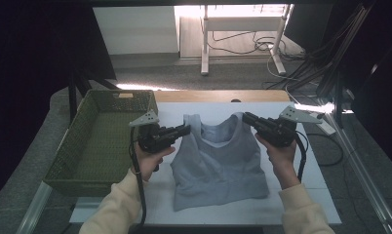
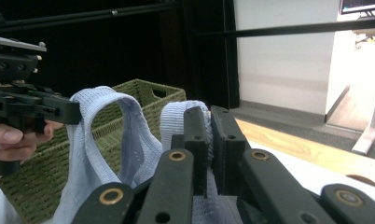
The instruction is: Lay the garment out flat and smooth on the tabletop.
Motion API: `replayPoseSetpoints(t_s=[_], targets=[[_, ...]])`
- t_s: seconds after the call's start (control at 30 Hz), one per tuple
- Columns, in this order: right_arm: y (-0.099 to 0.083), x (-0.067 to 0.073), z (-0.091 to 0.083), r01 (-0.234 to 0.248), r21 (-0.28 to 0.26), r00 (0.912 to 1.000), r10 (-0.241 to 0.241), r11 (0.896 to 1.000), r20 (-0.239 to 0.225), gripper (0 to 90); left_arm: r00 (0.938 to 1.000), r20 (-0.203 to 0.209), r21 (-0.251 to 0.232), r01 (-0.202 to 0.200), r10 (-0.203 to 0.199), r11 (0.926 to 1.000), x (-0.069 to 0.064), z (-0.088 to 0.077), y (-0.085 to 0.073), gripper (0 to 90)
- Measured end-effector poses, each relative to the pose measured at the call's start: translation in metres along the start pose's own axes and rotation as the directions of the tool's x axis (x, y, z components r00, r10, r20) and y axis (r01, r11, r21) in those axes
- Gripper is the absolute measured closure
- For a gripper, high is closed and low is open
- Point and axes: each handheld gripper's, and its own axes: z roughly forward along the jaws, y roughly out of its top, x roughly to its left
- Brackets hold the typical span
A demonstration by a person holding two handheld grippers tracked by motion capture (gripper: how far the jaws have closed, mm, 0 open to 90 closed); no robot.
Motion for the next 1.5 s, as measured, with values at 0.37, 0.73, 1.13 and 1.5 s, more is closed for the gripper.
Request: replayPoseSetpoints(t_s=[0.37,0.73,1.13,1.5], targets=[[0.031,0.016,-0.021,0.056,-0.124,0.9984,-0.056,0.991,0.0,85.4,0.9996,0.022,-0.083,-0.019,0.02,0.9964,-0.007,-0.025,0.017,84.9],[0.037,0.023,-0.022,0.08,-0.147,0.9967,-0.081,0.986,0.001,85.4,0.9988,0.028,-0.1,-0.036,0.039,0.9943,-0.015,-0.029,0.022,85.0],[0.057,0.031,-0.019,0.105,-0.175,0.994,-0.108,0.979,-0.011,85.4,0.9975,0.024,-0.112,-0.064,0.067,0.9917,-0.016,-0.038,0.048,85.0],[0.073,0.032,-0.012,0.126,-0.175,0.9917,-0.129,0.977,-0.004,85.4,0.9984,0.018,-0.124,-0.052,0.054,0.9909,-0.01,-0.039,0.055,85.0]])
